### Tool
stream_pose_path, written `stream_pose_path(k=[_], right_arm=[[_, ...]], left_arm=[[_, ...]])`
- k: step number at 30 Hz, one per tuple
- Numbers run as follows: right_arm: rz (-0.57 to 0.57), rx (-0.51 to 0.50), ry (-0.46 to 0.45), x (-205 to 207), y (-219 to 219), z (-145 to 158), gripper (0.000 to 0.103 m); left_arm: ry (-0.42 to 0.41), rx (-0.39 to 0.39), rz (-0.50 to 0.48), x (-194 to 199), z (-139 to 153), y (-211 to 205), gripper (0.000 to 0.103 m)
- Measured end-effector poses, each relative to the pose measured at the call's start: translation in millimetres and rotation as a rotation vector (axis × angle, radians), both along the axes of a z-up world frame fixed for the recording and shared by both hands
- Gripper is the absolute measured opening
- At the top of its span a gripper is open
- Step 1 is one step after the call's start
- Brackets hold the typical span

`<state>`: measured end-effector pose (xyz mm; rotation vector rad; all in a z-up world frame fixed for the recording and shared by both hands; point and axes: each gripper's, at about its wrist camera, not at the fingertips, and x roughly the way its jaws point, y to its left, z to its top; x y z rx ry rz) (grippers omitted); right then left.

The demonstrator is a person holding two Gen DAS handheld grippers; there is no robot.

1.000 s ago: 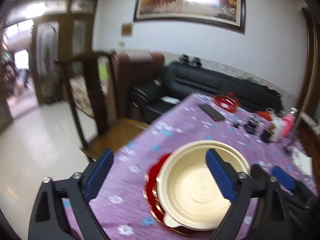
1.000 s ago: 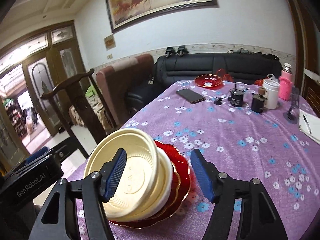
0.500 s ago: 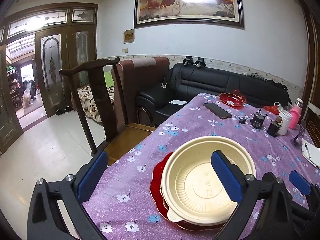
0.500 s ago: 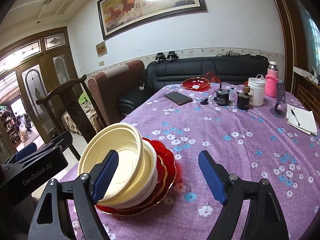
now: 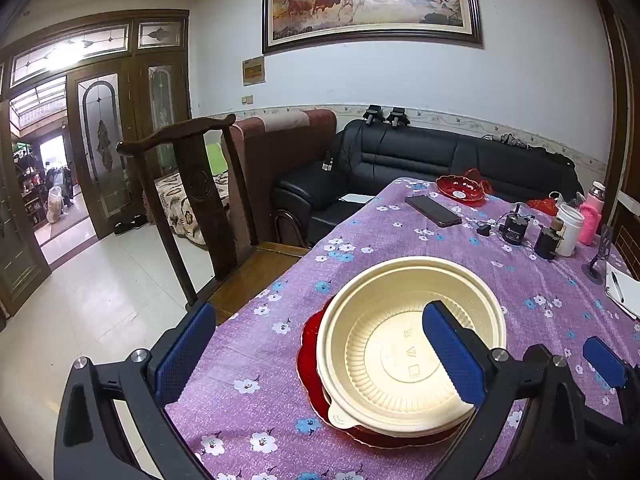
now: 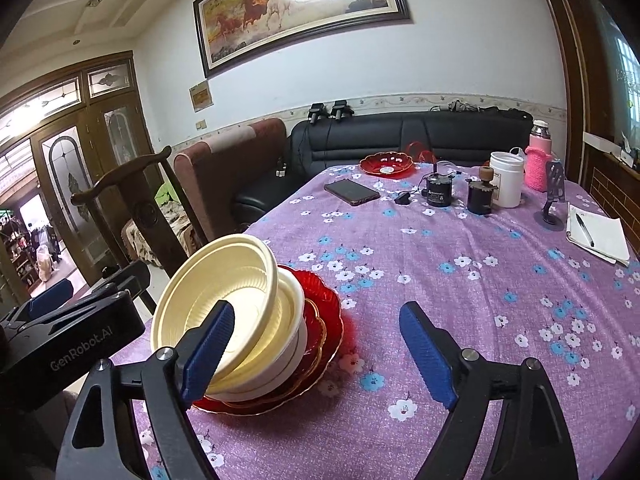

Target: Organize plates and bowls

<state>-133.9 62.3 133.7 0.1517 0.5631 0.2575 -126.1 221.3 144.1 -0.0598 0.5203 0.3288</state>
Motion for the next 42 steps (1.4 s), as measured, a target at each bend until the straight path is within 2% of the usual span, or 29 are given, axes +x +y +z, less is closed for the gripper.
stream_pose_path(k=[14, 17, 20, 25, 27, 31, 34, 36, 42], right_arm=[[-0.018, -0.057, -0.017, -4, 3, -2, 0.091], [-0.015, -0.069, -0.021, -4, 6, -3, 0.091], [-0.01, -0.075, -0.023, -3, 7, -3, 0.091], [-0.005, -0.087, -0.026, -1, 10, -4, 0.091], [-0.001, -0.091, -0.023, -1, 11, -5, 0.091], [0.009, -0.099, -0.026, -3, 17, -5, 0.091], [0.029, -0.125, -0.029, -3, 24, -6, 0.091], [0.04, -0.14, -0.03, -3, 28, -6, 0.091], [0.067, -0.161, -0.037, -3, 39, -5, 0.091]], left_arm=[[0.009, 0.004, -0.015, 2, -3, -5, 0.103], [-0.029, 0.009, -0.008, -3, 0, -4, 0.103], [-0.104, 0.013, 0.009, -13, 6, -1, 0.103], [-0.192, -0.046, 0.008, -25, 10, 8, 0.103], [-0.18, -0.062, -0.005, -21, 9, 10, 0.103], [-0.087, -0.066, -0.004, -6, -1, 14, 0.103], [-0.03, -0.1, 0.007, 1, -8, 21, 0.103], [-0.02, -0.125, 0.014, 2, -9, 25, 0.103], [-0.023, -0.123, 0.017, 2, -9, 29, 0.103]])
